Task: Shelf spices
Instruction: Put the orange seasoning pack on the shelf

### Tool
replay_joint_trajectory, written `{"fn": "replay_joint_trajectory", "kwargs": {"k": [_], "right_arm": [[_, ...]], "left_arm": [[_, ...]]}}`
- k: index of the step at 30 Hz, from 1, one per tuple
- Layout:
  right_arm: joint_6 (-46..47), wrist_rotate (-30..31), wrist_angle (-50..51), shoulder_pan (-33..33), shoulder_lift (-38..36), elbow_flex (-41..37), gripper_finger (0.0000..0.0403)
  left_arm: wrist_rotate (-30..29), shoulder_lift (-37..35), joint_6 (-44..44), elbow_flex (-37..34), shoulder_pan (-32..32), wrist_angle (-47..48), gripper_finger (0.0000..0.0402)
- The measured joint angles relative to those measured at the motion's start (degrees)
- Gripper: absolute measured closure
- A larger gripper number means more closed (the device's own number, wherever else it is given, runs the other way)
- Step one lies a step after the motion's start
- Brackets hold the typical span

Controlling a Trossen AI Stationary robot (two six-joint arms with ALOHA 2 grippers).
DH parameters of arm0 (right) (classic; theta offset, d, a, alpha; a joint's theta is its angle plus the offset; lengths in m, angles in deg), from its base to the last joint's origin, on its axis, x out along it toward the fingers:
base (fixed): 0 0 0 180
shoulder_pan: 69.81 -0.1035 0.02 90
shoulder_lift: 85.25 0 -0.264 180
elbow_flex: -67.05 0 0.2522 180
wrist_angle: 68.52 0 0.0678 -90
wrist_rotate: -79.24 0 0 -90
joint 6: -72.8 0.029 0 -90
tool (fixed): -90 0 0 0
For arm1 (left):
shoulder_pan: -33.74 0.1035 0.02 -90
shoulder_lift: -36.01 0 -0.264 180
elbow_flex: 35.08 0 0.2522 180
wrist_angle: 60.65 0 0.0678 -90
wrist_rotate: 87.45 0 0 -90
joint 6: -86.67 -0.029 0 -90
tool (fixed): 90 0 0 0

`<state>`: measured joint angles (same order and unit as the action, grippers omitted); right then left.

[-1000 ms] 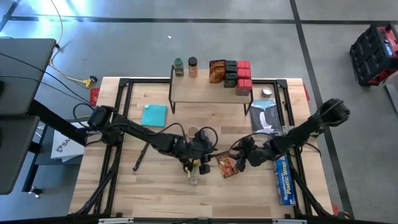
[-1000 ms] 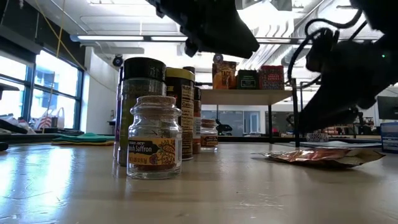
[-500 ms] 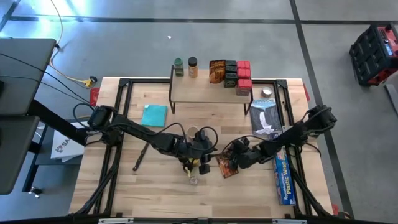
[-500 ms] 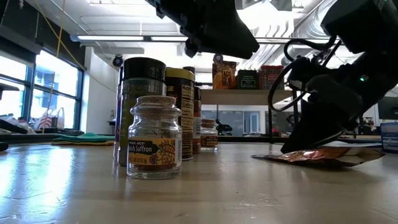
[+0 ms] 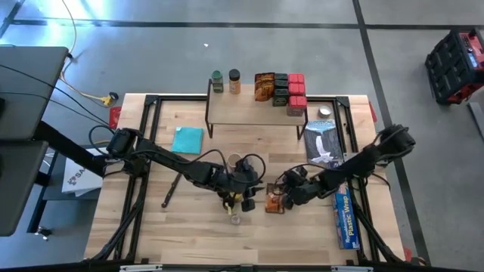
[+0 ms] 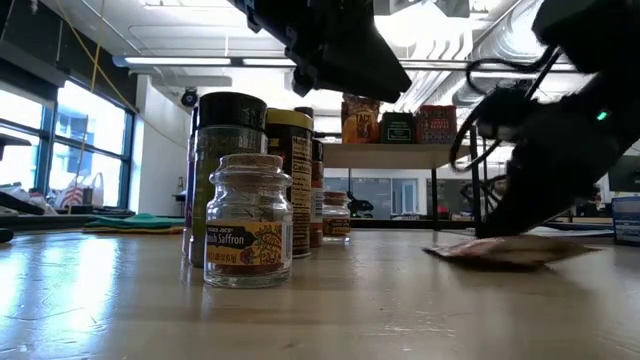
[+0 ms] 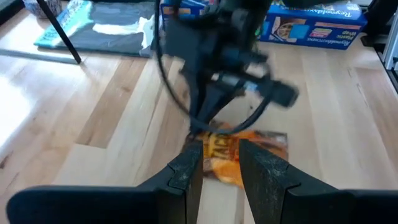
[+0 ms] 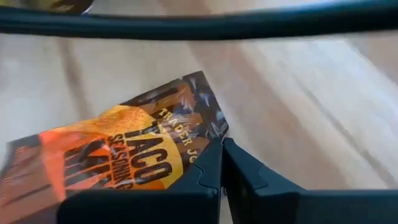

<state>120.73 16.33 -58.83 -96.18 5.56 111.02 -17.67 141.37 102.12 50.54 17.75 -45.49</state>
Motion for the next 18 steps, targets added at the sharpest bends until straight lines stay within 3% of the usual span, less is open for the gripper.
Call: {"fn": "replay_joint_trajectory", "kwargs": {"k": [11,18], "right_arm": [[-8.5,11.3,1.0,-6.6,-18.4,0.0,0.0402],[-19.4,16.4,-0.8,-12.1,-27.3,0.1,0.0402]], "left_arm": [[0.3,0.0,-2.0,-0.2,0.0,-2.5,0.0302],[7.8,-0.1,-2.6,-6.6,0.7,-20.4,0.0302]]}}
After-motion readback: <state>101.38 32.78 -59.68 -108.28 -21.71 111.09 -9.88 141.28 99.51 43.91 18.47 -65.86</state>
